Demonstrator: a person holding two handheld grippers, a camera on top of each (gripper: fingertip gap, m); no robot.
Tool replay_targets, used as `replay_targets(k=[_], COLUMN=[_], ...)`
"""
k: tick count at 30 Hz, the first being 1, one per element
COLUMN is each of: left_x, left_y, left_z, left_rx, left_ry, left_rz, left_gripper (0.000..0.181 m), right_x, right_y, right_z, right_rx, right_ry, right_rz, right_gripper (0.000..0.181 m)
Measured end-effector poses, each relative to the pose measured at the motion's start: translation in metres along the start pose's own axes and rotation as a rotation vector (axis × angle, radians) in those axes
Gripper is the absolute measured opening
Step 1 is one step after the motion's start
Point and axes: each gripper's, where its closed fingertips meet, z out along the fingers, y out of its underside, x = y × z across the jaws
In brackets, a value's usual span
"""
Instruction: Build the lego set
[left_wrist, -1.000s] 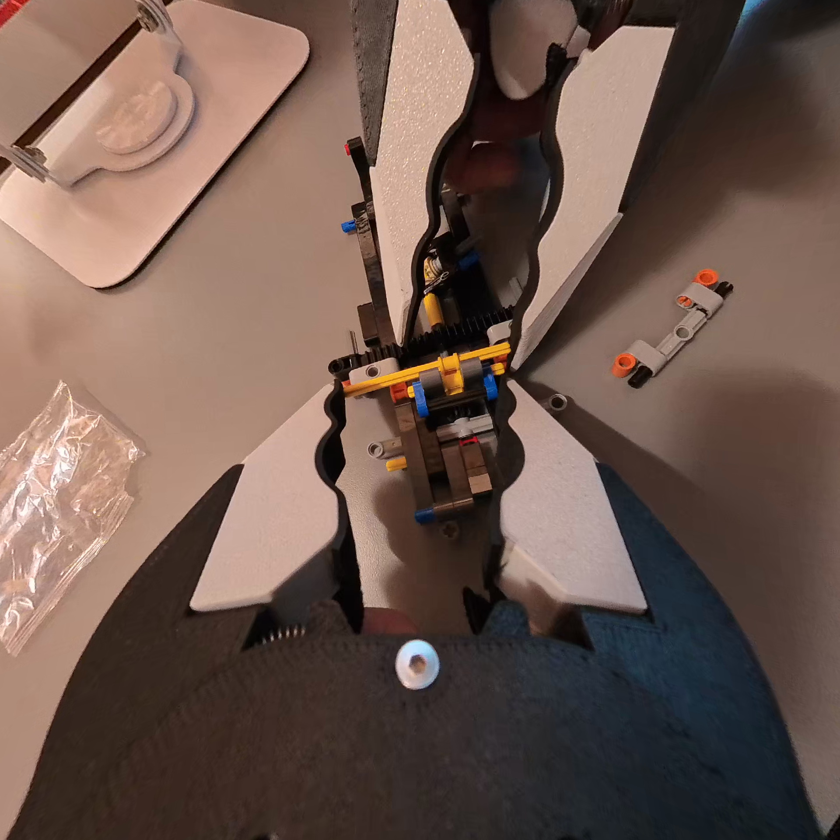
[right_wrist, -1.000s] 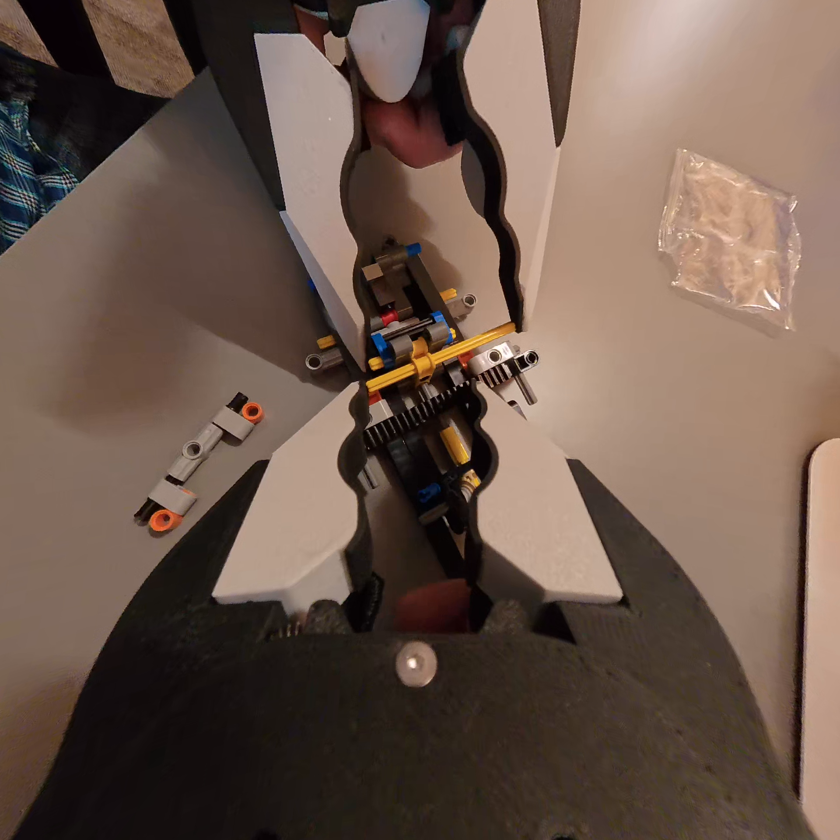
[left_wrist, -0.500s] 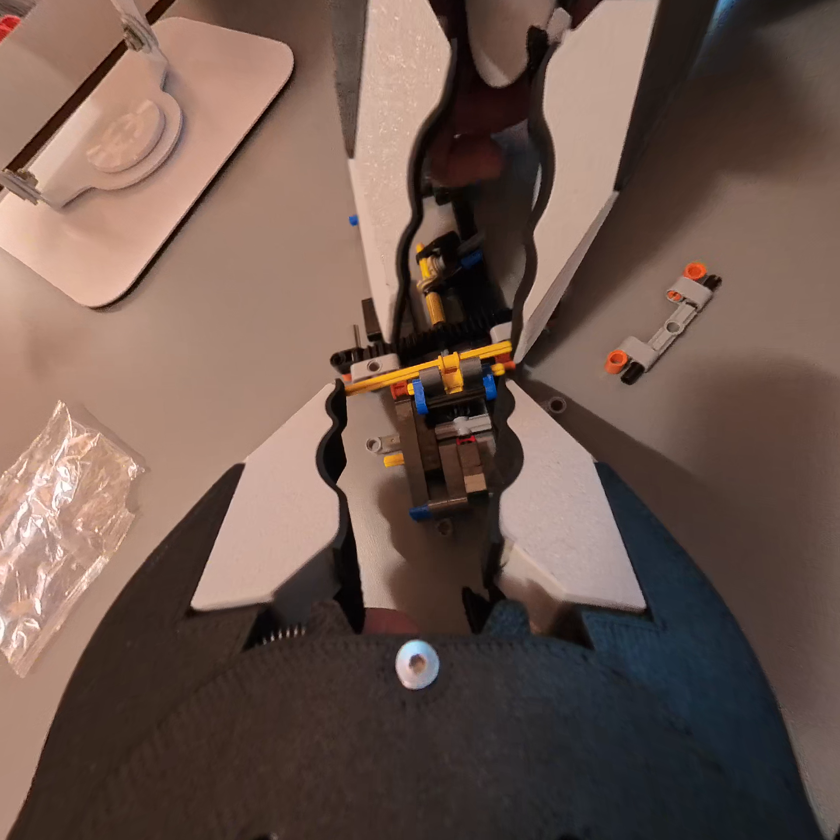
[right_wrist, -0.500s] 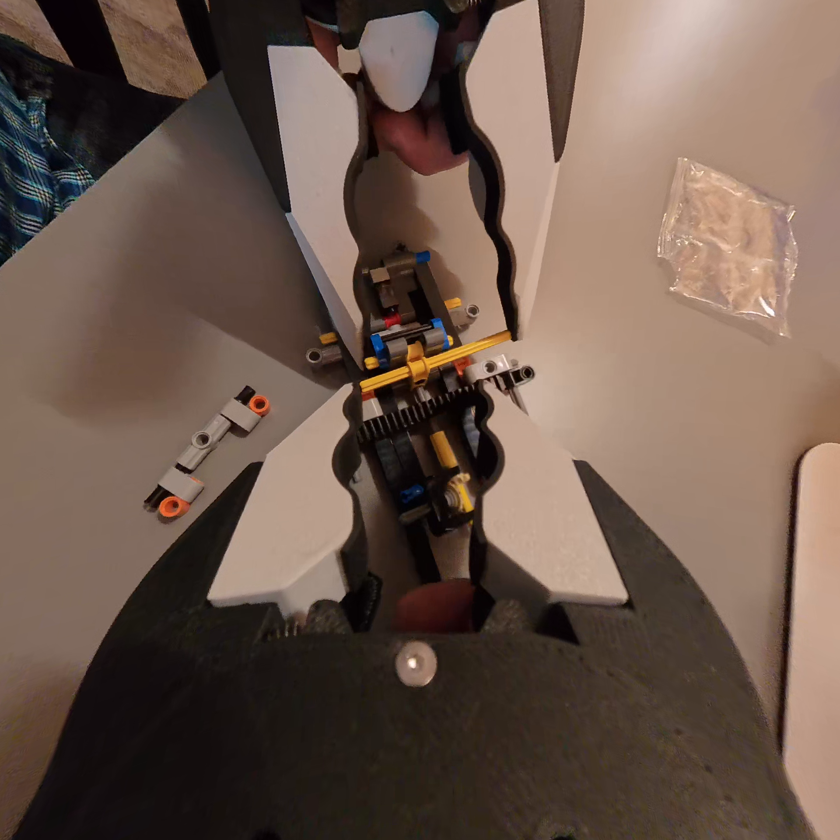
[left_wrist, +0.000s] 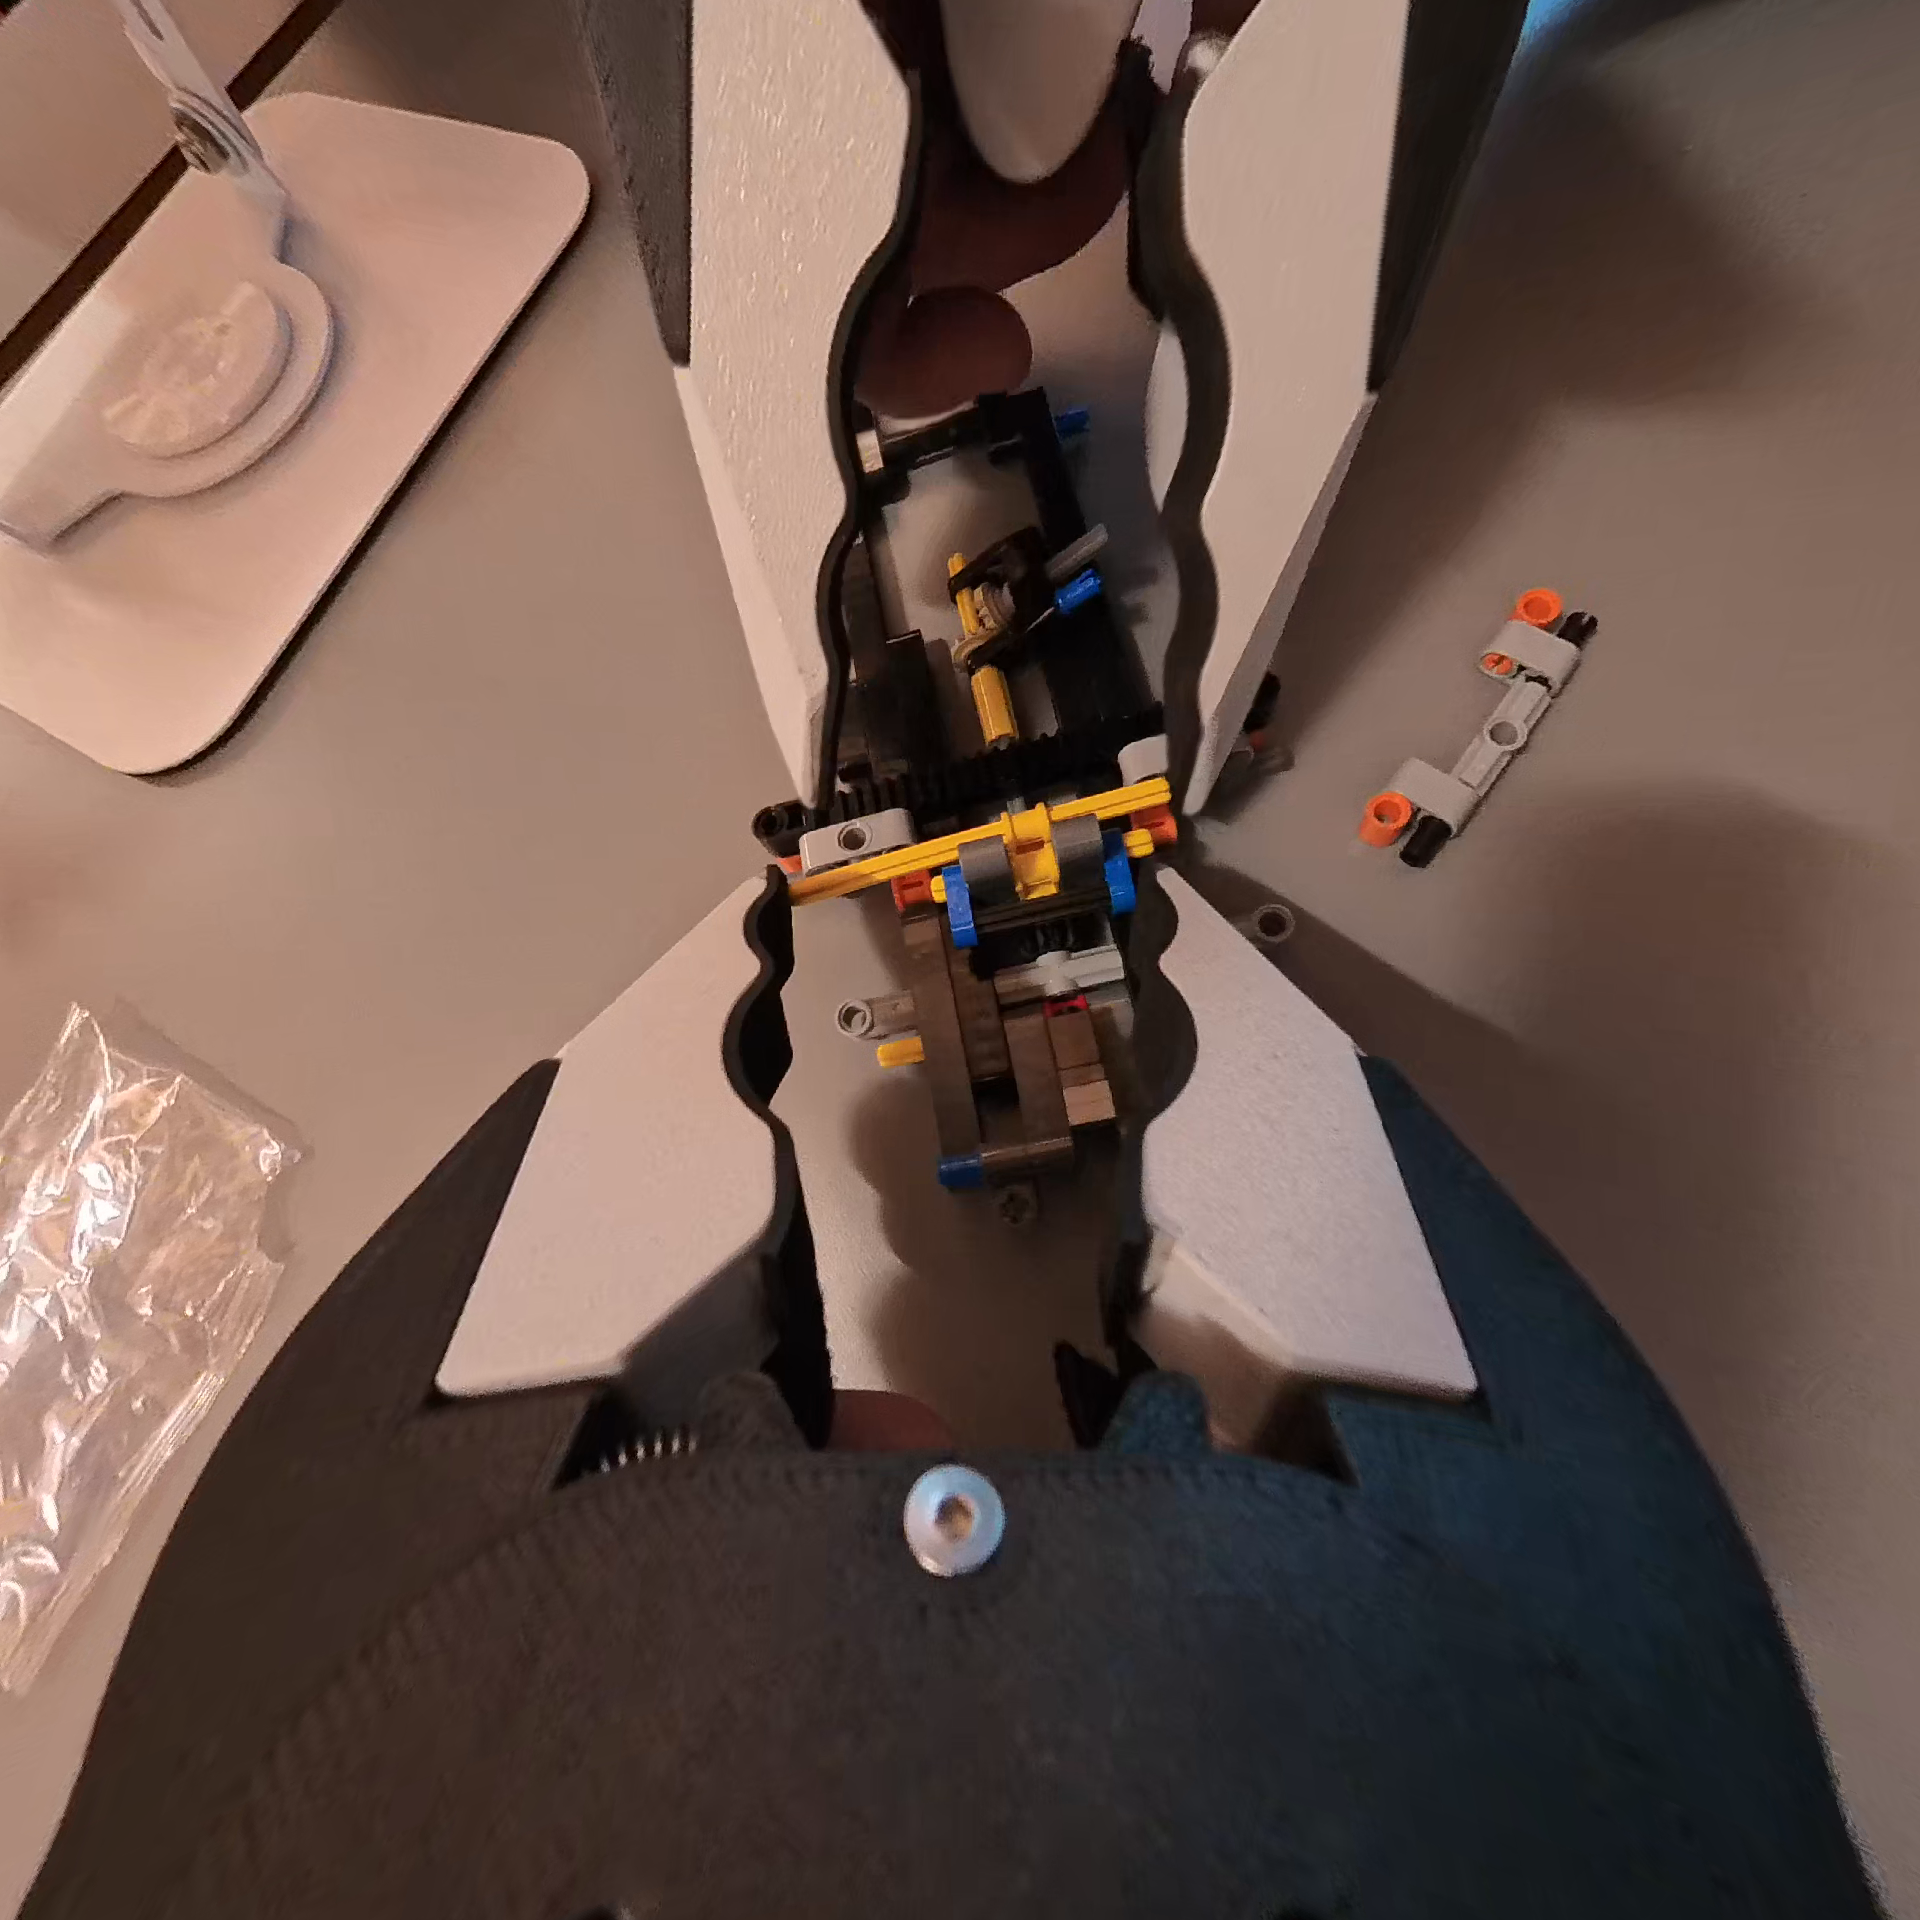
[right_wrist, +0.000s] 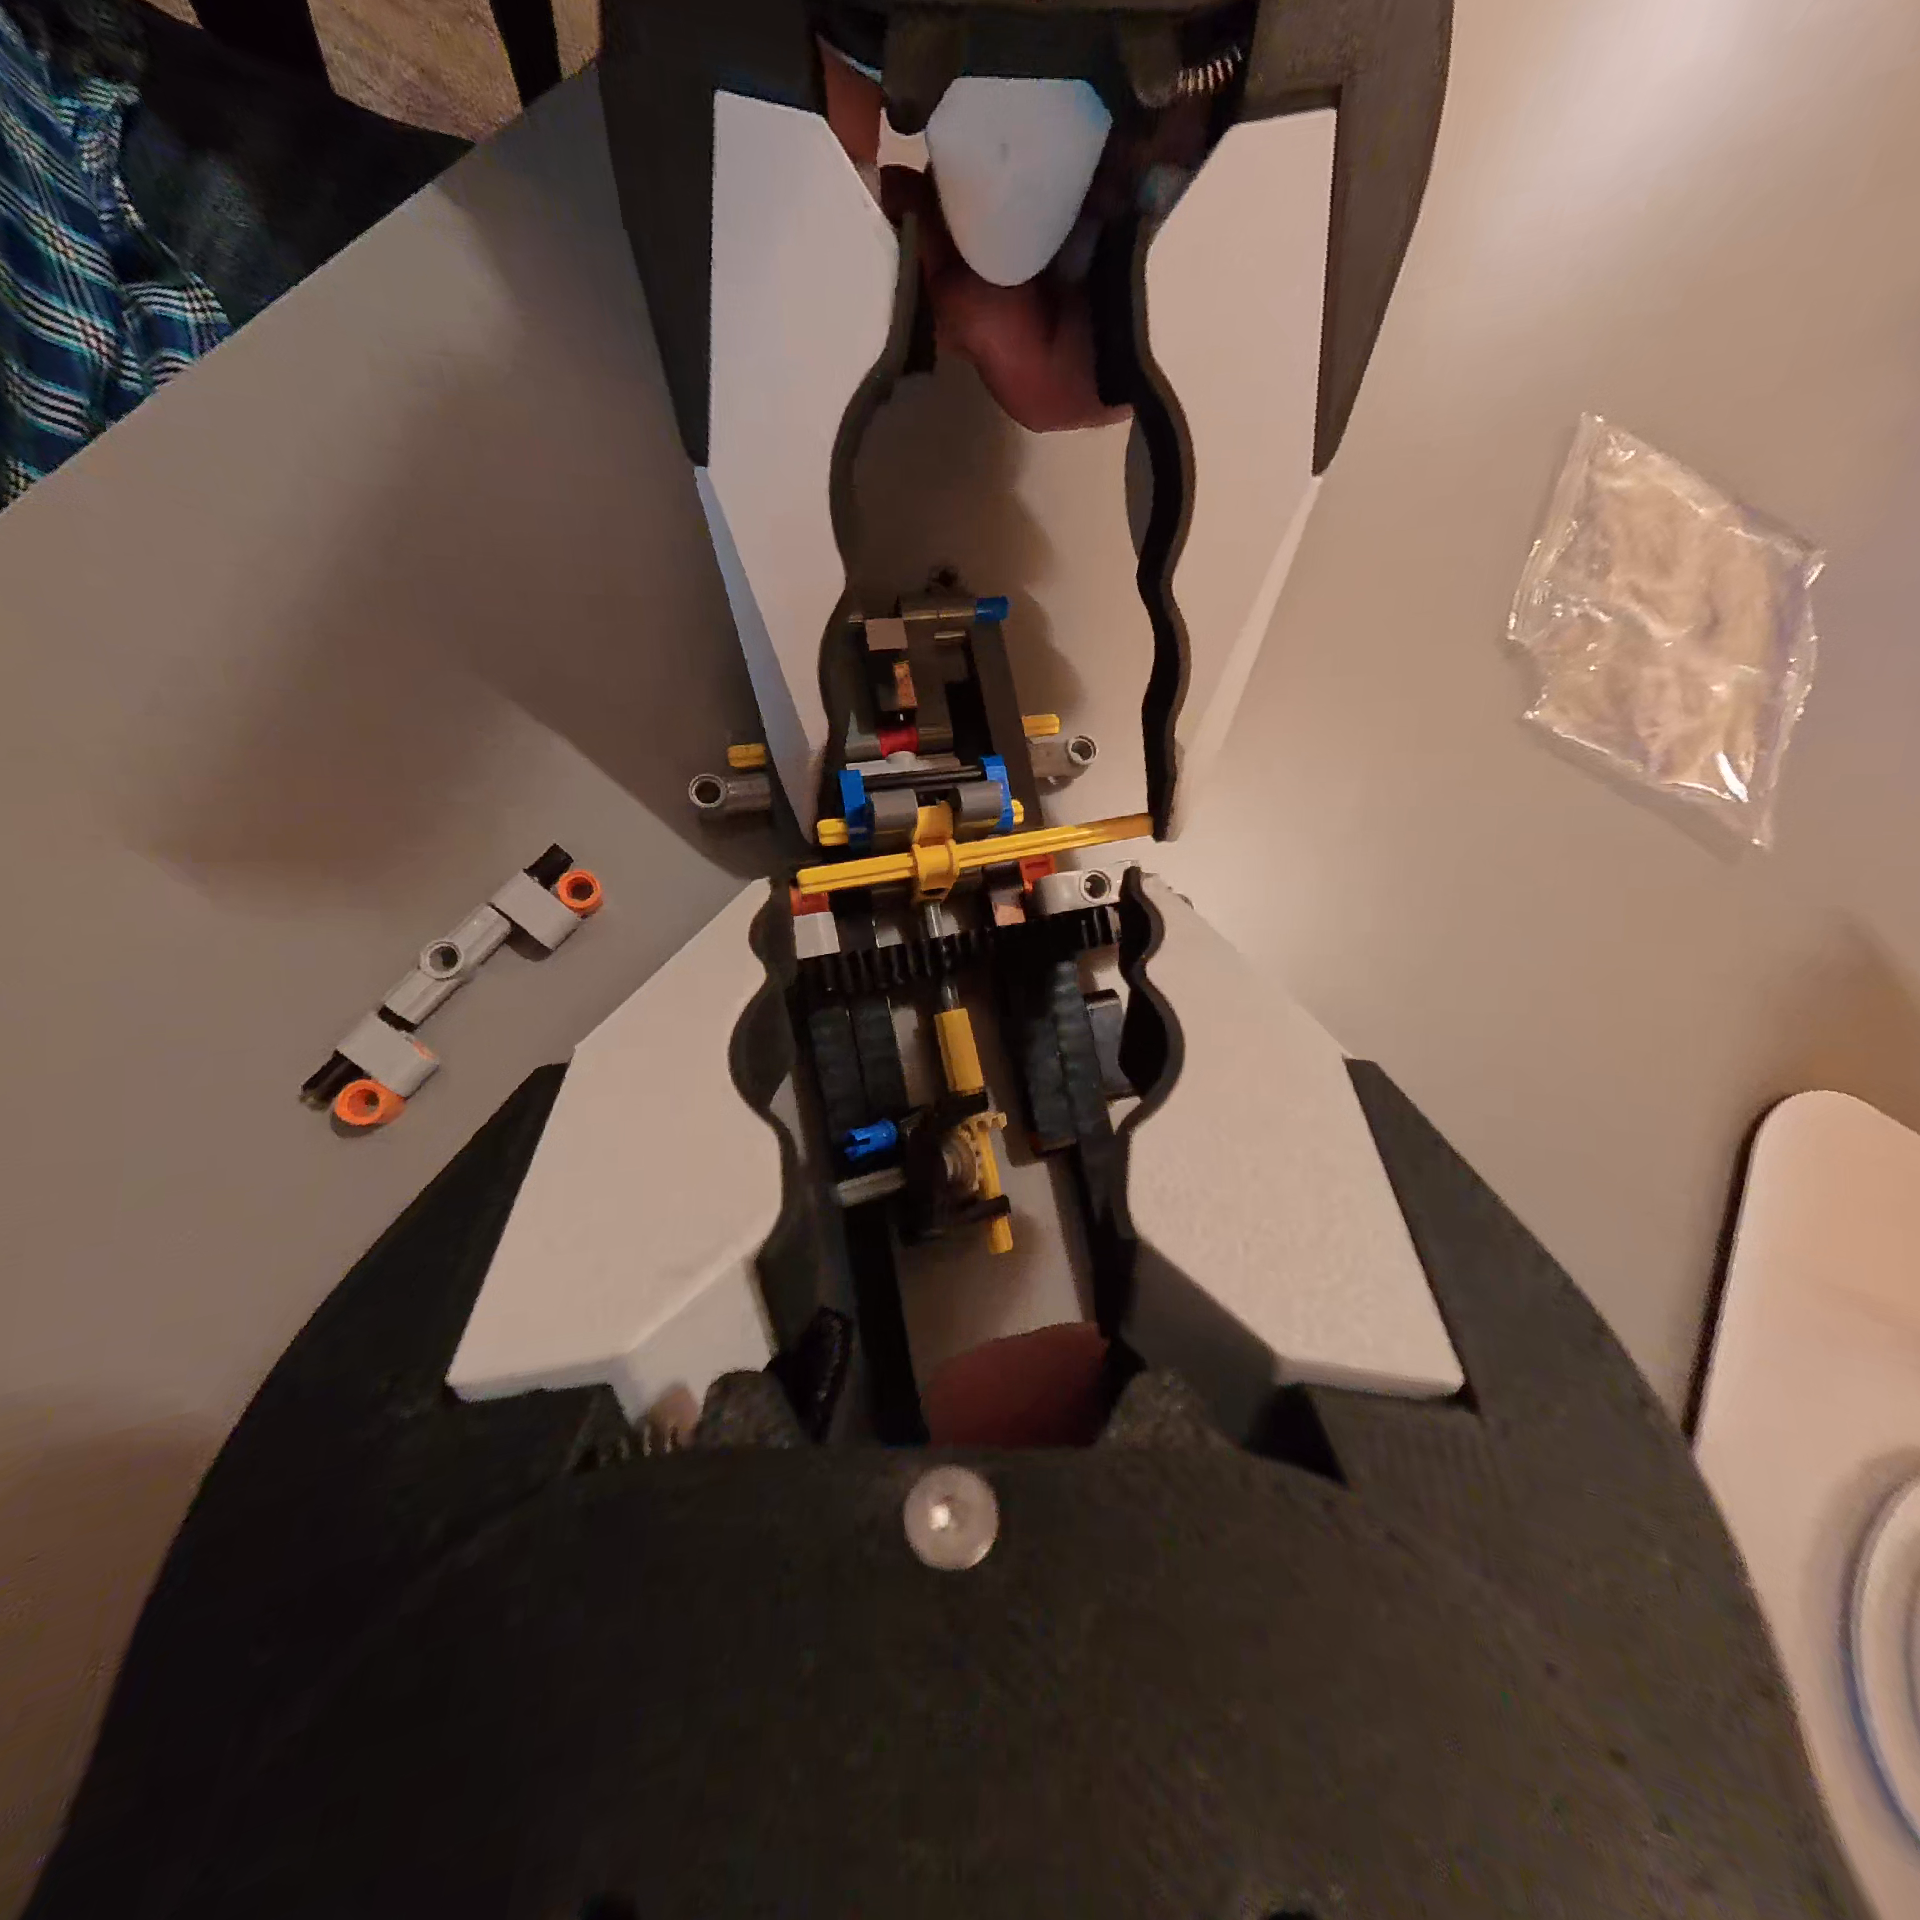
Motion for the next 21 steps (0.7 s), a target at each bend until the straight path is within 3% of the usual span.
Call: replay_targets(k=[13,16,21], left_x=[0.001,0.001,0.001], left_y=[0.0,0.0,0.0], left_z=[0.002,0.002,0.002], left_rx=[0.004,0.007,0.009], left_ry=[0.038,0.04,0.034], left_rz=[0.005,0.005,0.005], left_gripper=[0.064,0.064,0.064], right_x=[-0.019,-0.017,-0.018], right_y=[0.01,0.009,0.009], right_z=[-0.004,-0.003,-0.002], right_rx=[-0.026,-0.027,-0.028], right_ry=[-0.136,-0.129,-0.133], right_rz=[-0.004,-0.005,-0.007], right_gripper=[0.069,0.058,0.057])
